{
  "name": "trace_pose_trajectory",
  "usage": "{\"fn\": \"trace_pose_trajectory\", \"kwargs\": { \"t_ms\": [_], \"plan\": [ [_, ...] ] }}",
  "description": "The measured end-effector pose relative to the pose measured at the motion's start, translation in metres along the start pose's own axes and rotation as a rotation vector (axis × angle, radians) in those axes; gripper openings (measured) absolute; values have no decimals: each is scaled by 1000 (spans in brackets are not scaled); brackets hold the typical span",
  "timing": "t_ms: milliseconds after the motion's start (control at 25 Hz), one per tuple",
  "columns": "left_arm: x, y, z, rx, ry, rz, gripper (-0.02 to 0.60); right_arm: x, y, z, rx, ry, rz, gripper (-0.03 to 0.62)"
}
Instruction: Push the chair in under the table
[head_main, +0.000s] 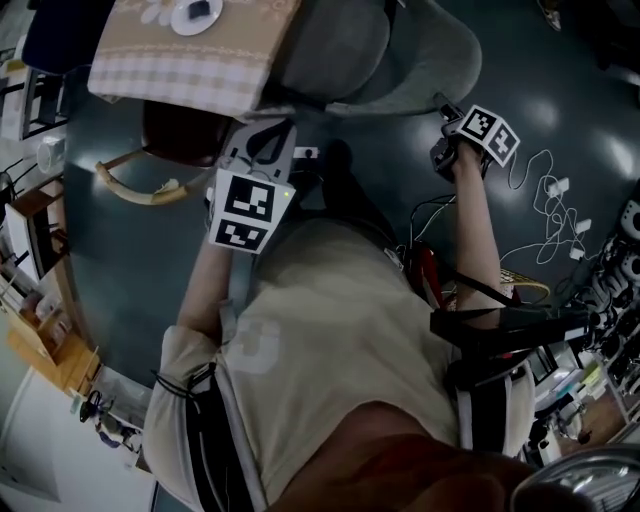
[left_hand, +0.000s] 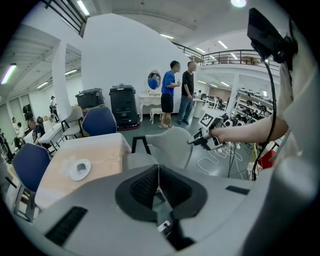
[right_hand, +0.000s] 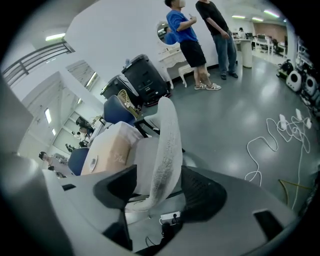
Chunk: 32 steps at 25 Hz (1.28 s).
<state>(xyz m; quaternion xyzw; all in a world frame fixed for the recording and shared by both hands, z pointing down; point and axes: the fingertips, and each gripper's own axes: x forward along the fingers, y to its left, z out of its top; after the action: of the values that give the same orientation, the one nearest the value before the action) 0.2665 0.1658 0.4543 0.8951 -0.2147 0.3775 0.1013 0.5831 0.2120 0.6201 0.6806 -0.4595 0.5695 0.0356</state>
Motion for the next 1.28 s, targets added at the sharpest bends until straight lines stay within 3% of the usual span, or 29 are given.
{"fn": "trace_pose_trajectory", "kwargs": {
  "t_ms": [320,920,1280],
  "plan": [
    [1,11,-10,-41,9,23,9,30,-21,2,-79,66,-70,268],
    [-7,14,-33,-82,53,58,9,65,-22,23,-303,116,-119,261],
    [-4,12,-46,-105,71,47,9,72,-21,23,-364,158,-112,241]
  ]
}}
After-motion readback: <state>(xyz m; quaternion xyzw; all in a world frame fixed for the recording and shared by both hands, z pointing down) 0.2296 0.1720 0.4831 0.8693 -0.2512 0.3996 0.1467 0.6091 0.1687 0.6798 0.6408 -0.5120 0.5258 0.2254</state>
